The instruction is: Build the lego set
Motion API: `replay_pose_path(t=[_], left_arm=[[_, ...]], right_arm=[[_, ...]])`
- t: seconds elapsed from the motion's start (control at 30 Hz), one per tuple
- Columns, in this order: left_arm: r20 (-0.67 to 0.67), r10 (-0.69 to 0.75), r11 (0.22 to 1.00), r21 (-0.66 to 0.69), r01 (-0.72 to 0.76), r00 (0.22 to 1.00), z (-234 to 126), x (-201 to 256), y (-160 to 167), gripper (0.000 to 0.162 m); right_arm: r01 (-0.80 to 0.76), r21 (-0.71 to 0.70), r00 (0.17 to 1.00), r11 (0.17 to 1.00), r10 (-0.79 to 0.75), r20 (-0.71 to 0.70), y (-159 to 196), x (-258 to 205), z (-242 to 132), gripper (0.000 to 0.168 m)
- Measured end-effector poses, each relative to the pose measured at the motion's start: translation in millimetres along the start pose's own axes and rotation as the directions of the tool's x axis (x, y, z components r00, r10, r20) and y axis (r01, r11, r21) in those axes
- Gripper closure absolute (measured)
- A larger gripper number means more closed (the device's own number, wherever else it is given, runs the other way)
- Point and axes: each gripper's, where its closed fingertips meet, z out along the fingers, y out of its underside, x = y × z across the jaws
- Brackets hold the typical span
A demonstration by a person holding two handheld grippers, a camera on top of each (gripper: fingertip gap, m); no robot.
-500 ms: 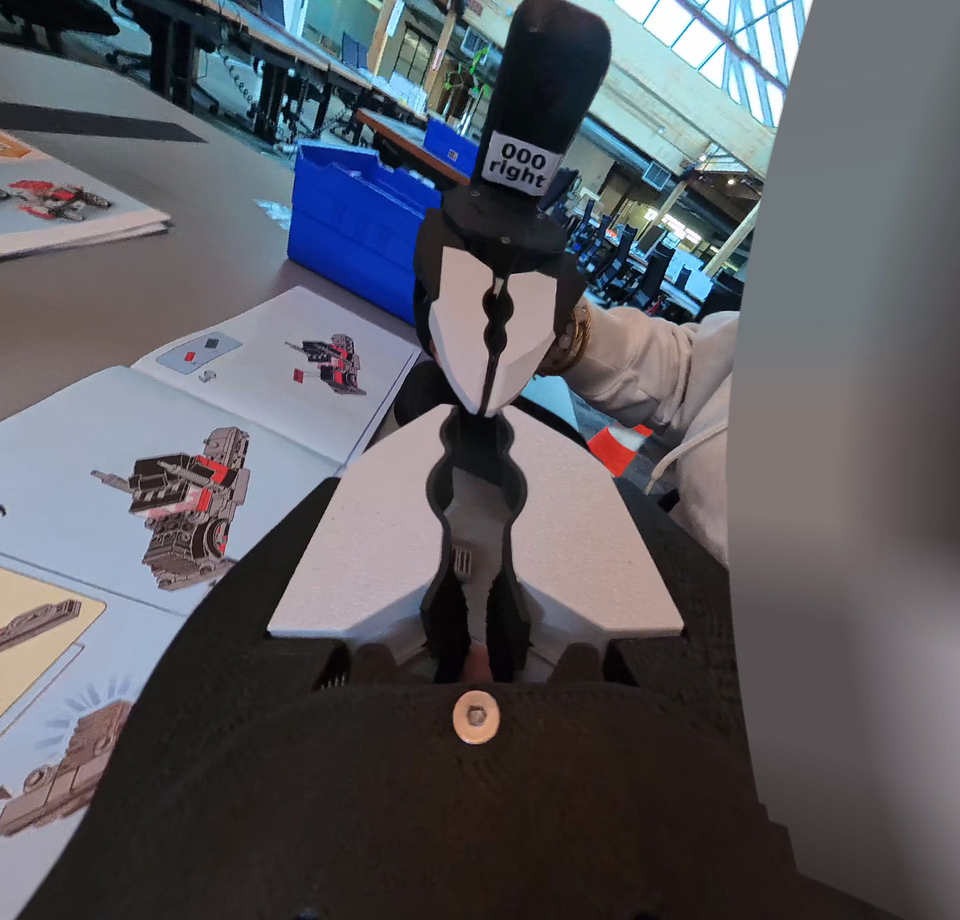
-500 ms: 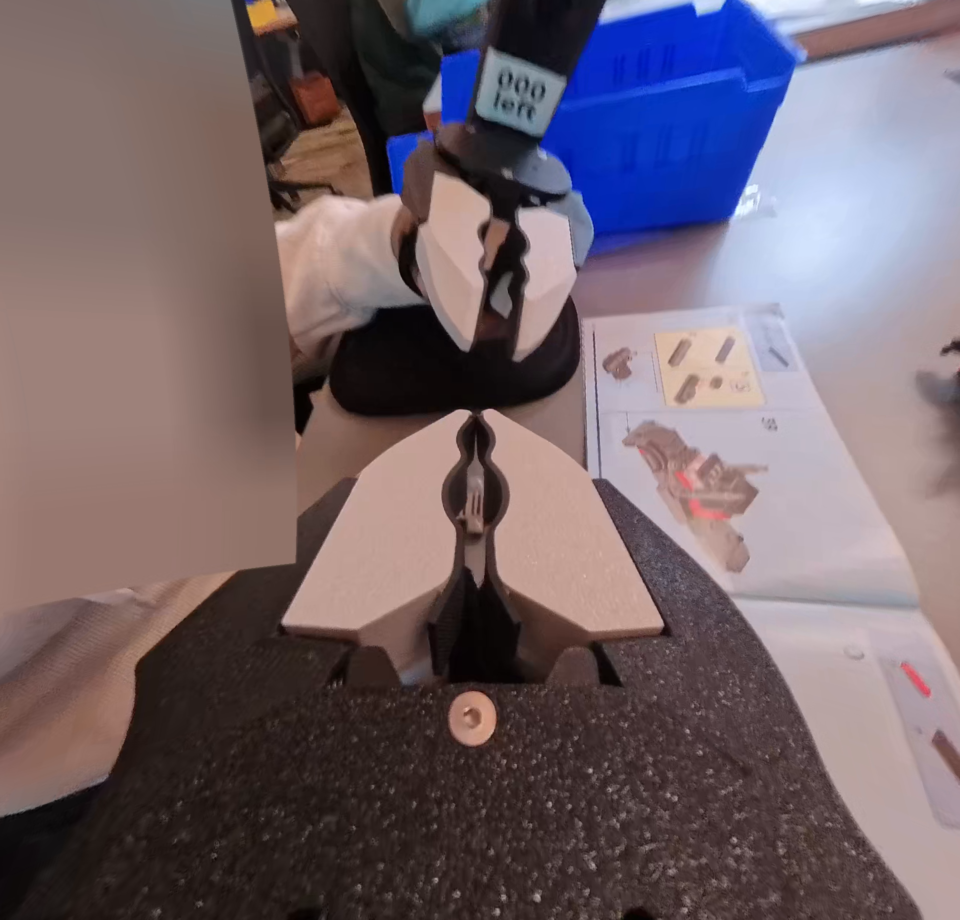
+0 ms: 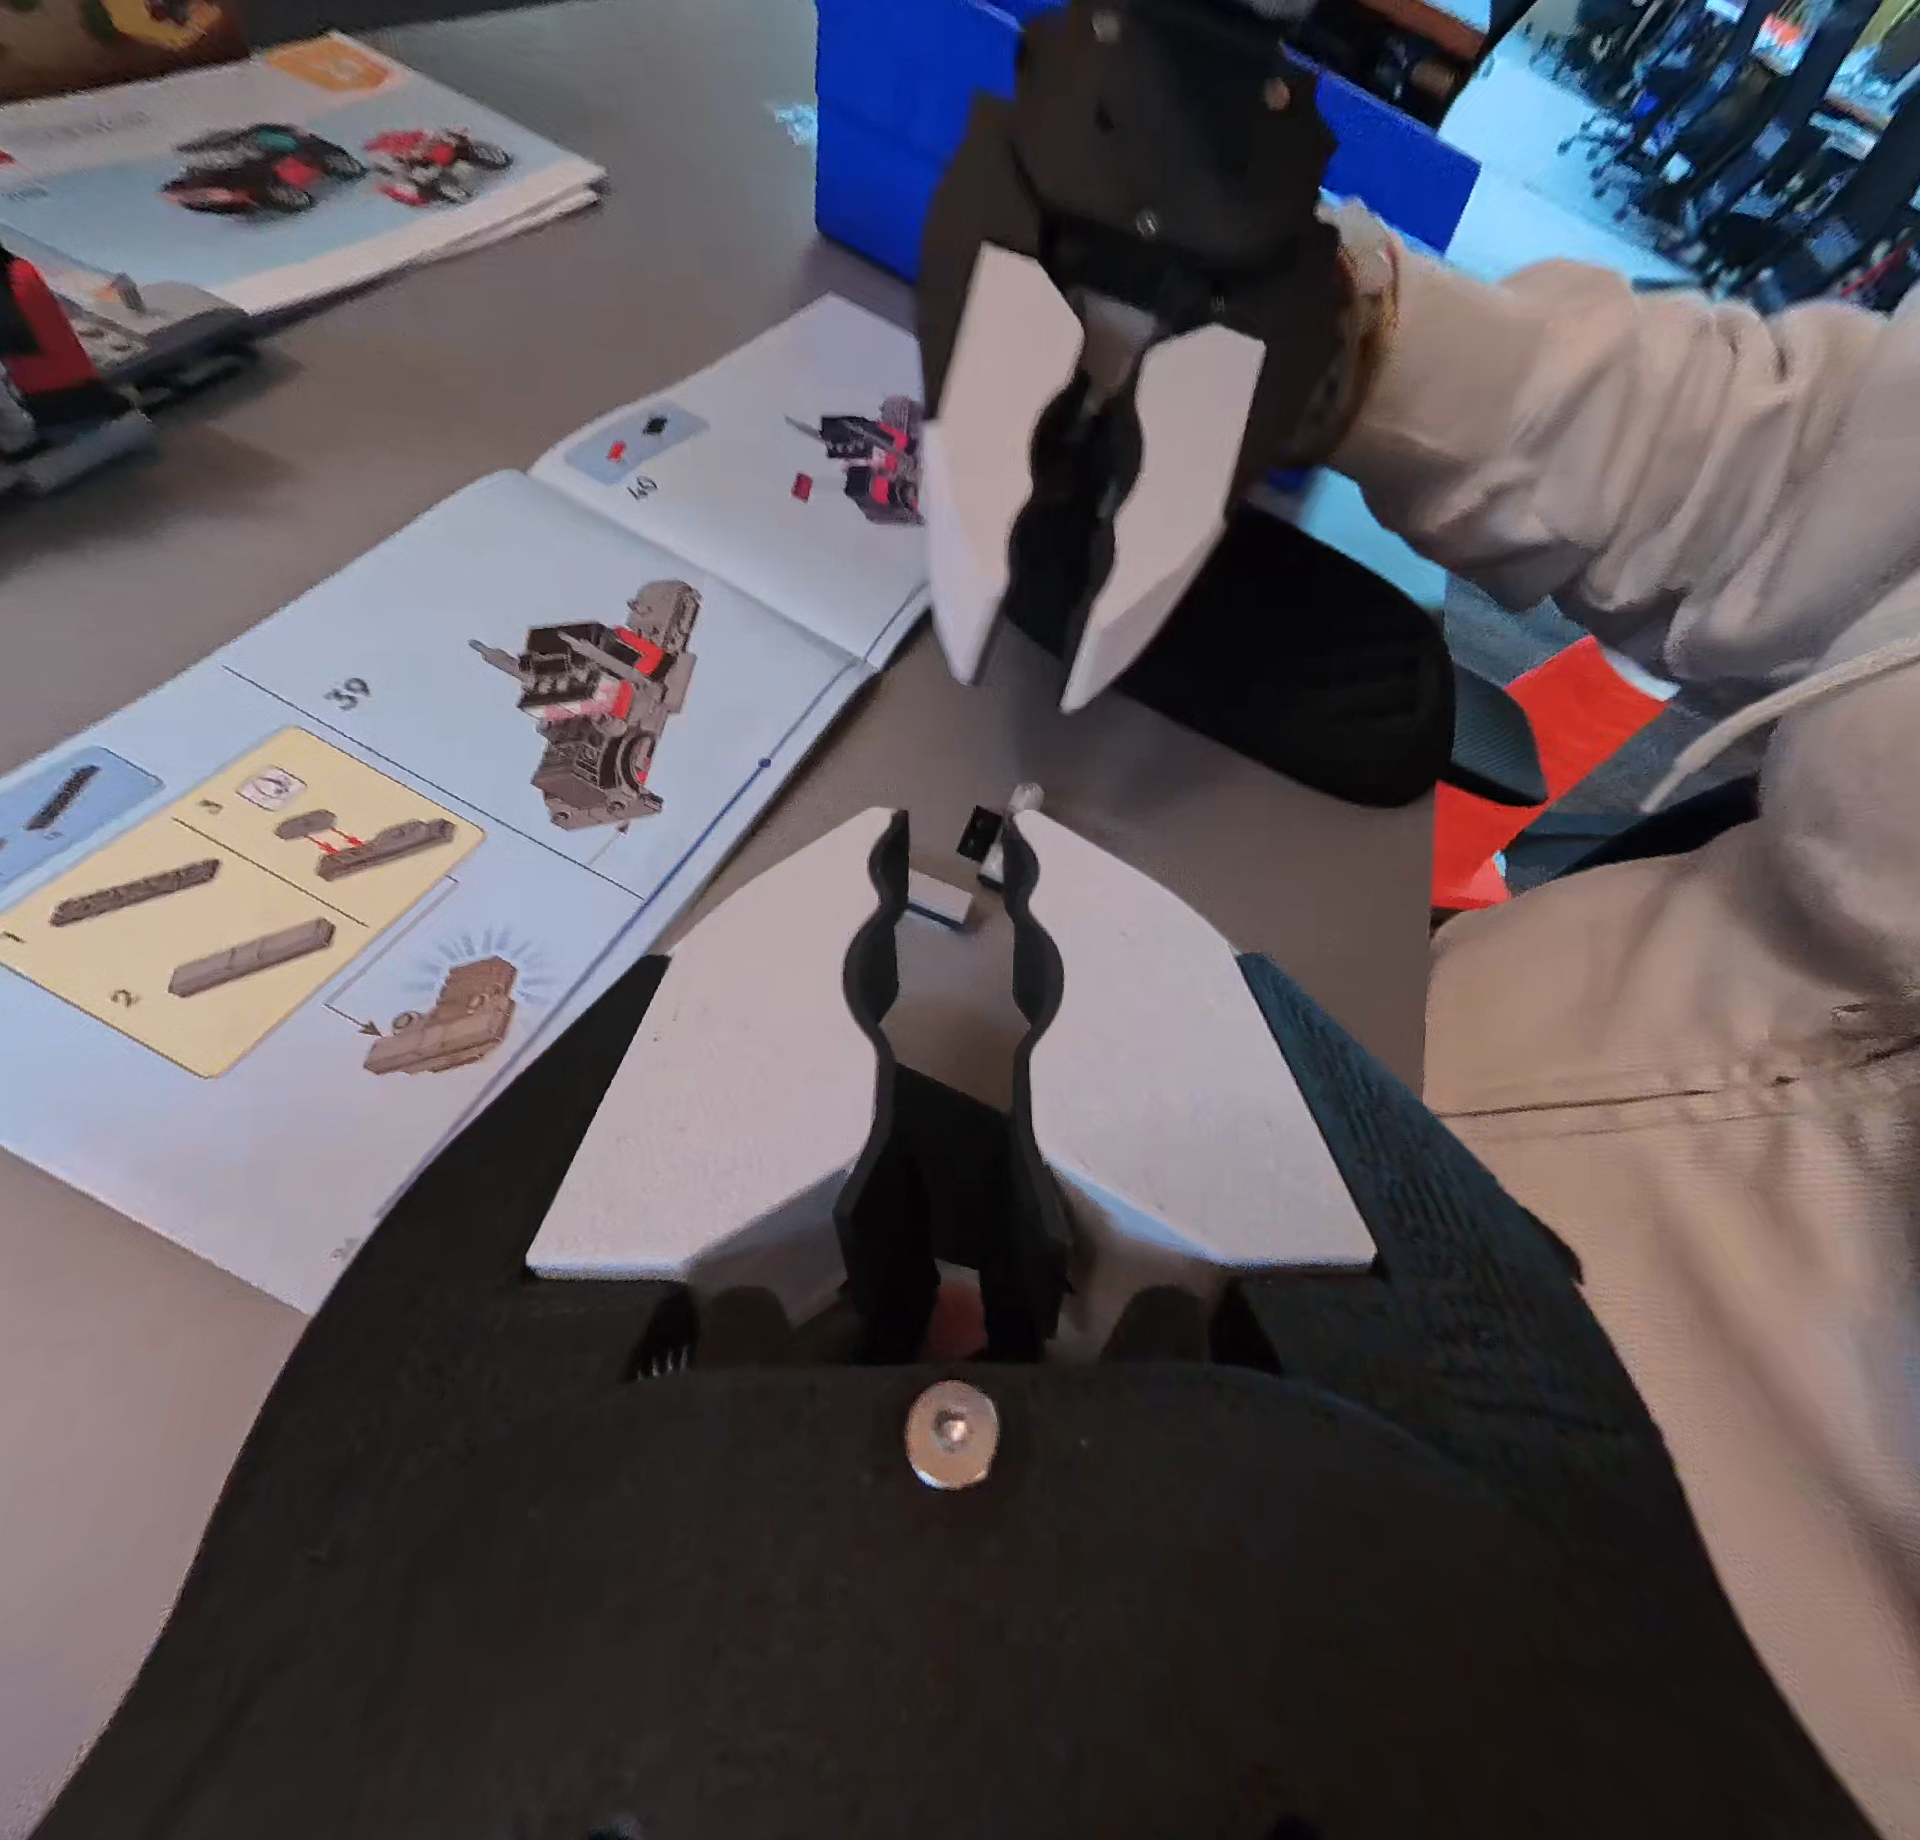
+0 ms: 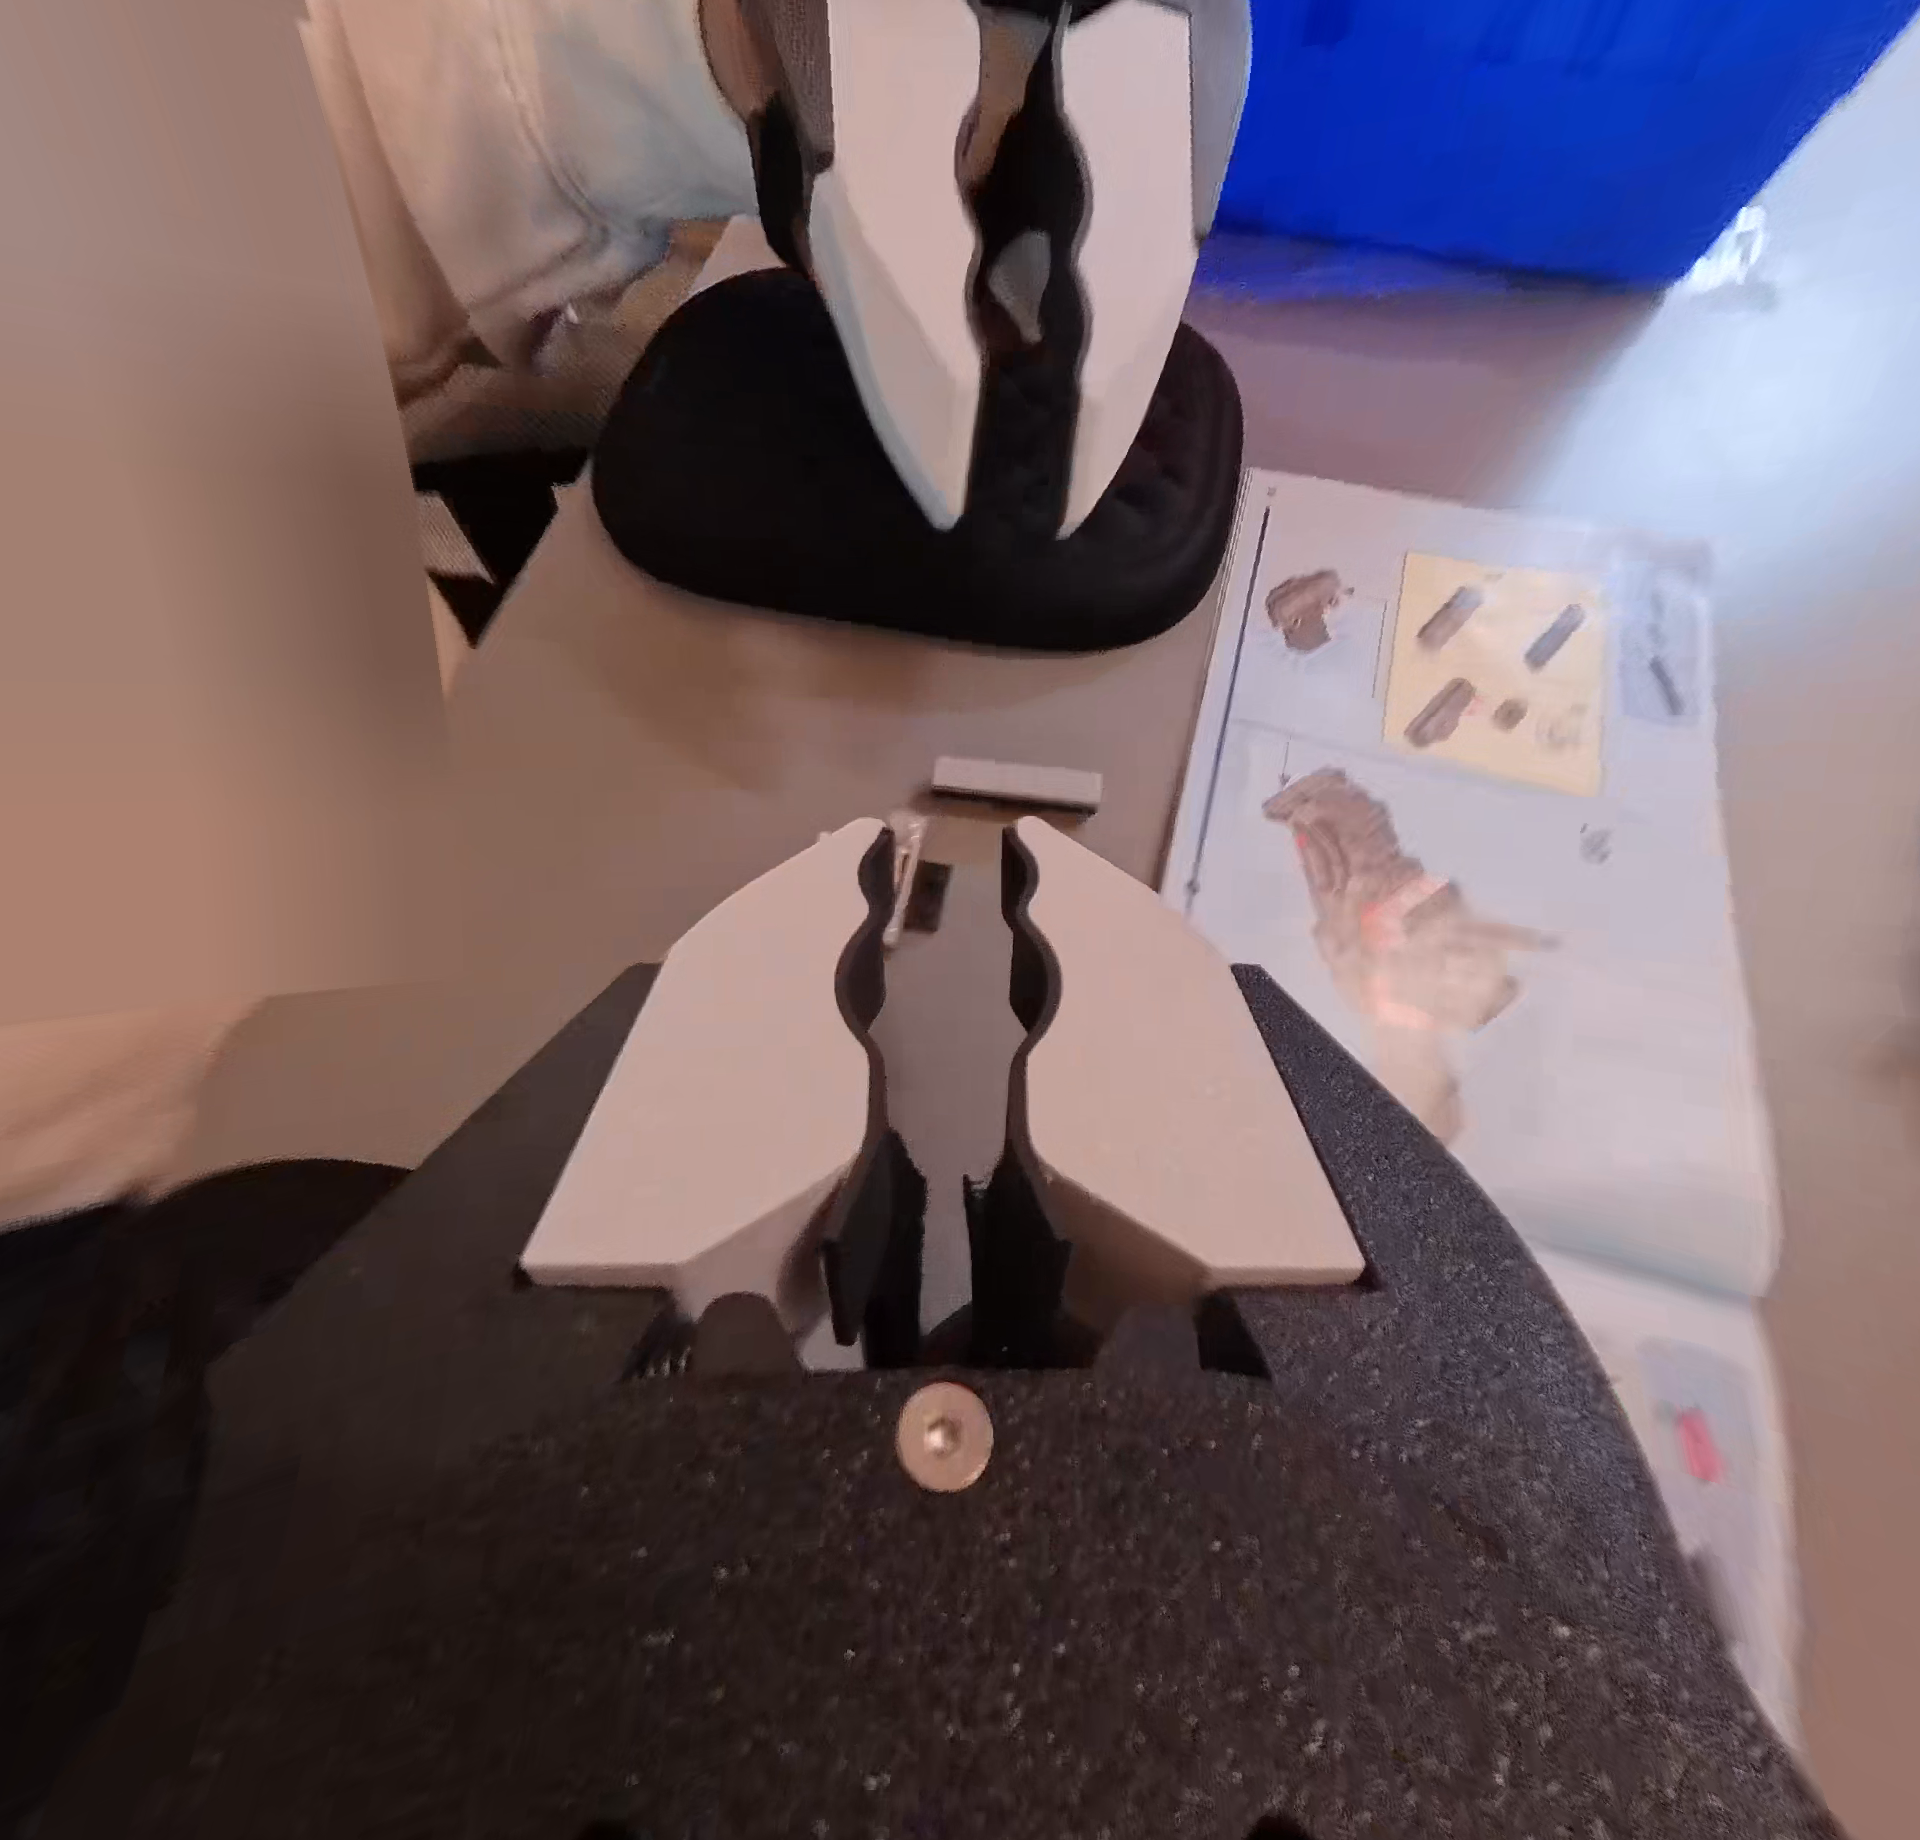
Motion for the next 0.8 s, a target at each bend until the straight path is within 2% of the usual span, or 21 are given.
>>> replay_pose_path(t=[0.07, 0.13, 0.27, 0.4, 0.5, 0.57, 0.67, 0.73, 0.8], left_arm=[[0.014, 0.023, 1.0, -0.02, -0.023, 1.0, 2.8, 3.0, 7.3, 0.145], [0.035, 0.061, 0.998, -0.016, -0.061, 0.997, 3.2, 4.0, 9.2, 0.147], [0.002, 0.116, 0.993, -0.012, -0.116, 0.993, 4.1, 11.5, 13.0, 0.149], [-0.025, 0.126, 0.992, -0.006, -0.127, 0.992, 3.9, 15.2, 14.1, 0.149], [-0.032, 0.111, 0.993, 0.043, -0.11, 0.993, -0.4, 15.1, 9.1, 0.15], [-0.042, 0.102, 0.993, 0.068, -0.099, 0.994, -2.9, 15.4, 6.7, 0.15], [-0.052, 0.086, 0.993, 0.08, -0.082, 0.995, -4.0, 14.9, 5.5, 0.149], [-0.046, 0.082, 0.994, 0.082, -0.078, 0.996, -4.1, 13.7, 5.2, 0.149], [-0.03, 0.085, 0.994, 0.075, -0.082, 0.996, -3.1, 12.3, 6.2, 0.149]], right_arm=[[0.179, -0.025, 0.984, 0.984, -0.178, 0.026, -2.0, 8.0, 5.8, 0.144], [0.33, -0.116, 0.943, 0.937, -0.323, 0.081, 1.0, 15.9, 15.3, 0.142], [0.468, -0.336, 0.88, 0.818, -0.394, 0.266, 16.2, 22.0, 33.9, 0.14], [0.591, -0.384, 0.803, 0.71, -0.471, 0.365, 10.2, 20.7, 47.9, 0.136], [0.646, -0.452, 0.761, 0.615, -0.479, 0.437, 18.1, 23.1, 48.7, 0.15], [0.623, -0.511, 0.78, 0.592, -0.421, 0.464, 25.7, 23.3, 45.5, 0.16], [0.533, -0.561, 0.846, 0.633, -0.376, 0.379, 23.7, 28.5, 39.6, 0.16], [0.361, -0.619, 0.931, 0.698, -0.236, 0.278, 24.8, 28.0, 29.4, 0.16], [0.117, -0.66, 0.986, 0.742, -0.009, 0.165, 26.2, 18.3, 18.1, 0.16]])
